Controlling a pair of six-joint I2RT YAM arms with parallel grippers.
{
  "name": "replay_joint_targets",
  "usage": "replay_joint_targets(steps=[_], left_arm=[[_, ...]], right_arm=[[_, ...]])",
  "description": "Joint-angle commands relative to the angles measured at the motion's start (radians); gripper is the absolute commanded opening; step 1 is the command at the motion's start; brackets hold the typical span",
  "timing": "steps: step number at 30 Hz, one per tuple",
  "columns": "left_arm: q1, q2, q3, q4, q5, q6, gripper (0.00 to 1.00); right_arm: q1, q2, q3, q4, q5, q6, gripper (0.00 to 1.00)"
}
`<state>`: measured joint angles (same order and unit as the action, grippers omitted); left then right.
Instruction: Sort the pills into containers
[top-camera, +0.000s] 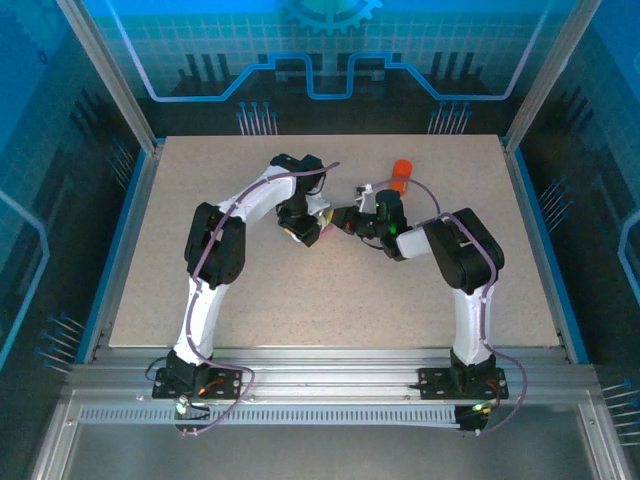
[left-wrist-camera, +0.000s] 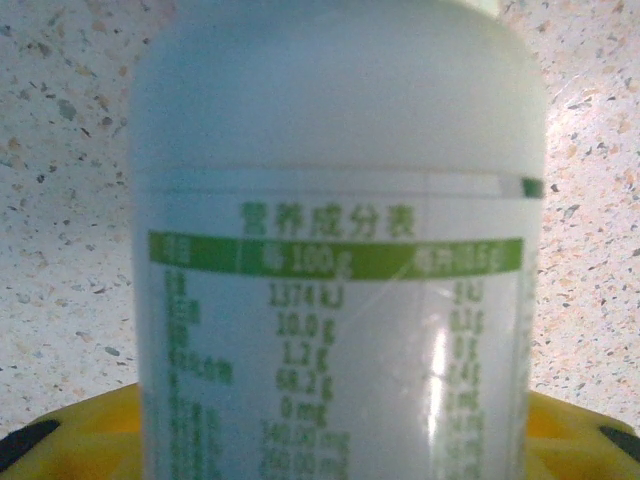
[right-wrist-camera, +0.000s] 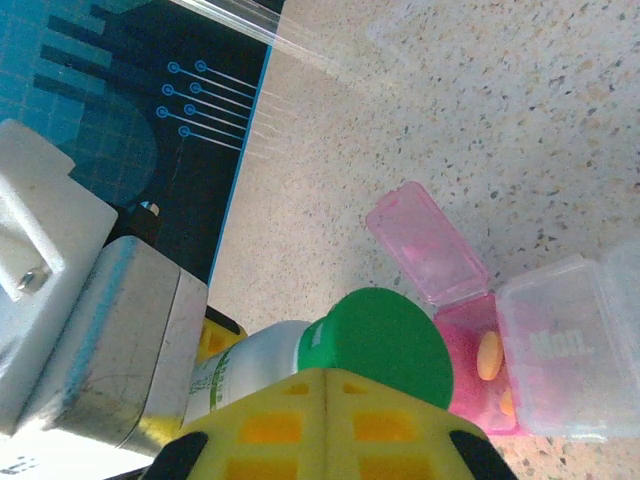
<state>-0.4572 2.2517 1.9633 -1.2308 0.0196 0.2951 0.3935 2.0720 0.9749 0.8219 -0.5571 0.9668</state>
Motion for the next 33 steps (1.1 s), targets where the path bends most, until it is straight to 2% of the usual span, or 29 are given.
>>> replay_joint_targets(steps=[1,13,18,21,26,33], left_arm=[[0.000,0.009,0.054,-0.035,-0.019,0.012,0.00],[-0.033,0.047,0.140,-0.108,-0.125,0.012,0.00],[-0.038,0.099,0.155,-0.122,-0.118,0.013,0.00],[-0.041,0.140,0.166,-0.128,-0.112,0.013,0.00],[-0.043,0.210,0.195,-0.169,-0.158,0.019,0.00],[-0.041,0.130,0.224,-0.175,-0.155,0.017,0.00]], right_arm=[[-0.010,-0.059,-0.052,-0.055,0.020,-0.029,0.05],[-0.059,-0.410,-0.270,-0.149,0.031,-0.149,0.12],[-0.061,-0.520,-0.292,-0.261,0.043,-0.247,0.13],[-0.061,-0.562,-0.295,-0.330,0.056,-0.309,0.14],[-0.062,-0.594,-0.315,-0.346,0.069,-0.349,0.15],[-0.062,-0.583,-0.309,-0.334,0.052,-0.347,0.15]])
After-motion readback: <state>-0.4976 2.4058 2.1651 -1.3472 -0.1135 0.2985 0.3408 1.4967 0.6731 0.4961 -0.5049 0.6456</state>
